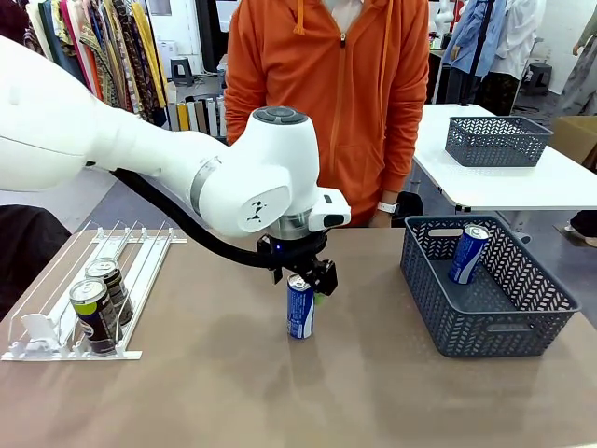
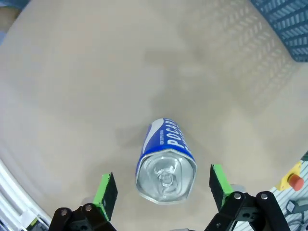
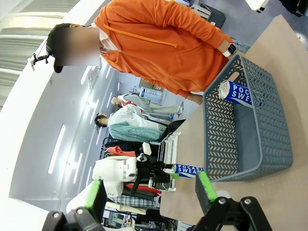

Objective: Retrieve and store the cans from the dispenser.
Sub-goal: Pick up the last remaining can from one row of the Automatic Can Dispenser and place it in the middle of the table.

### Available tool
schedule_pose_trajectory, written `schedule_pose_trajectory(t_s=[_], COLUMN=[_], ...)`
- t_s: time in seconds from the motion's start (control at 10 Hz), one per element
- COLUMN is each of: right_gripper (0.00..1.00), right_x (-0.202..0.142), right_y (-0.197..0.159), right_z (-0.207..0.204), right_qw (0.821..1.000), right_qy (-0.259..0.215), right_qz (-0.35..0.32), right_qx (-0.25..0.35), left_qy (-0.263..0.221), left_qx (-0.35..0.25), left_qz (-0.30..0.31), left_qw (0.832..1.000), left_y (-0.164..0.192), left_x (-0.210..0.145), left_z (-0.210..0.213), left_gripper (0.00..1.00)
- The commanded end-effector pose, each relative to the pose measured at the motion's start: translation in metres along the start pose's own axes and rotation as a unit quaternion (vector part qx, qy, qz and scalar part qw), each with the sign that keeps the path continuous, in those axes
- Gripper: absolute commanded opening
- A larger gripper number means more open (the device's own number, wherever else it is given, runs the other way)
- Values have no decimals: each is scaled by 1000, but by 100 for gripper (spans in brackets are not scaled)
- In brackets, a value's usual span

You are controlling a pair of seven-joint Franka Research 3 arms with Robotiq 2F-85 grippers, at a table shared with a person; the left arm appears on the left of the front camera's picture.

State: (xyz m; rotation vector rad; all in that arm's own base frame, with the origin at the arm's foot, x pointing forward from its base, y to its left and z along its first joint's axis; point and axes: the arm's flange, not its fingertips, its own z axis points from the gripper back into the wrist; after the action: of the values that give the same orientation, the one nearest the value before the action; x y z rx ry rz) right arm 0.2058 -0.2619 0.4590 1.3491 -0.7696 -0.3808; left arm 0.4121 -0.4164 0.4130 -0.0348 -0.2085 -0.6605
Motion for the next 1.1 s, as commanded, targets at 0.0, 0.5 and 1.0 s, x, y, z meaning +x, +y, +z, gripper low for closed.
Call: schedule_pose_trajectory(t_s=[0.0,0.5,1.0], right_gripper=[100,100,100], right_x=[3,3,3], right_y=[2,2,2], right_z=[-2,-2,-2], right_qw=[1000,1000,1000], right_qy=[-7,-7,-7], right_qz=[14,14,14], right_qx=[9,9,9], left_qy=[-35,-50,-149], left_qx=[15,-152,-316], left_qz=[26,82,268], left_qw=[999,984,898], left_y=[10,138,337], left_x=[-23,-121,-264], left_z=[43,183,209], left_gripper=[100,100,100])
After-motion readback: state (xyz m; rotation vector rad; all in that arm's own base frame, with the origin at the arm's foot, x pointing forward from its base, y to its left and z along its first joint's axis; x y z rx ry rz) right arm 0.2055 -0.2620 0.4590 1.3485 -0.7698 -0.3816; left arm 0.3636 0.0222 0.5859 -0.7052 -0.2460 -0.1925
